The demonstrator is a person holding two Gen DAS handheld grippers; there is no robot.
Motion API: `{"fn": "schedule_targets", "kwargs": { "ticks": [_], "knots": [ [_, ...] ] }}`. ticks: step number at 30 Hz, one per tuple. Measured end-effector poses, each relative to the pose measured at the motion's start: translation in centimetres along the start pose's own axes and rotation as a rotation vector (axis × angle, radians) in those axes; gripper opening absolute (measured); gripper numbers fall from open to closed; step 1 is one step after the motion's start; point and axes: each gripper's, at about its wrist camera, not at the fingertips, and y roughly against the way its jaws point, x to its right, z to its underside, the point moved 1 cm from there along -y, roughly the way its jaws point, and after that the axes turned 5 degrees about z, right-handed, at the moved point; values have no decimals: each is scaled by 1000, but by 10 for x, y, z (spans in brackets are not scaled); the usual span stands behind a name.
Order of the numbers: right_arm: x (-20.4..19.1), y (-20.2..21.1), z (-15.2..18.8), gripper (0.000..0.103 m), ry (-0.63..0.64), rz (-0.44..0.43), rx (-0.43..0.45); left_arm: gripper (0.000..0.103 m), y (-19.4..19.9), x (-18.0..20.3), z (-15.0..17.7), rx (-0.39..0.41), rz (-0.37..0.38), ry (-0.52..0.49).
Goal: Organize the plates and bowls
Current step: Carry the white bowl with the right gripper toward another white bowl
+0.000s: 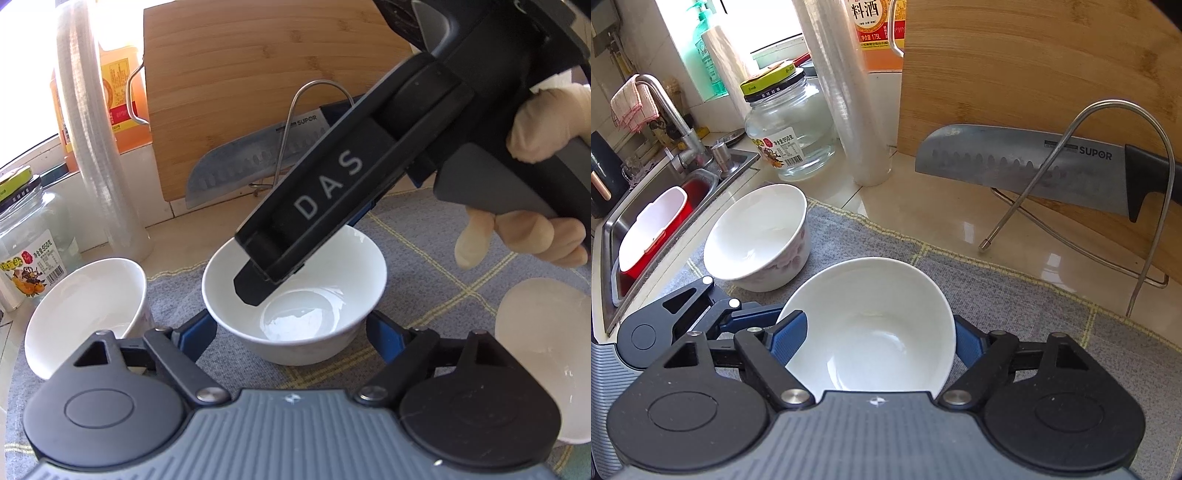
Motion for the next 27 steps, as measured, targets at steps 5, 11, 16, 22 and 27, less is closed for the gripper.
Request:
{"fn": "schedule_targets", "kwargs": {
  "ticks": [5, 11, 16, 22, 27],
  "knots": [
    [0, 0, 1, 86, 7, 1, -5, 87, 0, -2, -2, -15, 16, -7],
    [-2, 1, 1, 86, 2, 6, -9, 87, 1, -1, -5, -29, 23, -8],
    [-5, 9, 3, 86, 2, 0, -5, 87, 10, -1, -10, -44, 35, -20],
    [-12, 27, 7, 86, 6, -5, 7, 87, 27, 3, -15, -41, 51, -26],
    [-19, 46, 10, 86, 25, 0, 32, 87, 39, 6, -20, -34, 65, -24]
  ]
}}
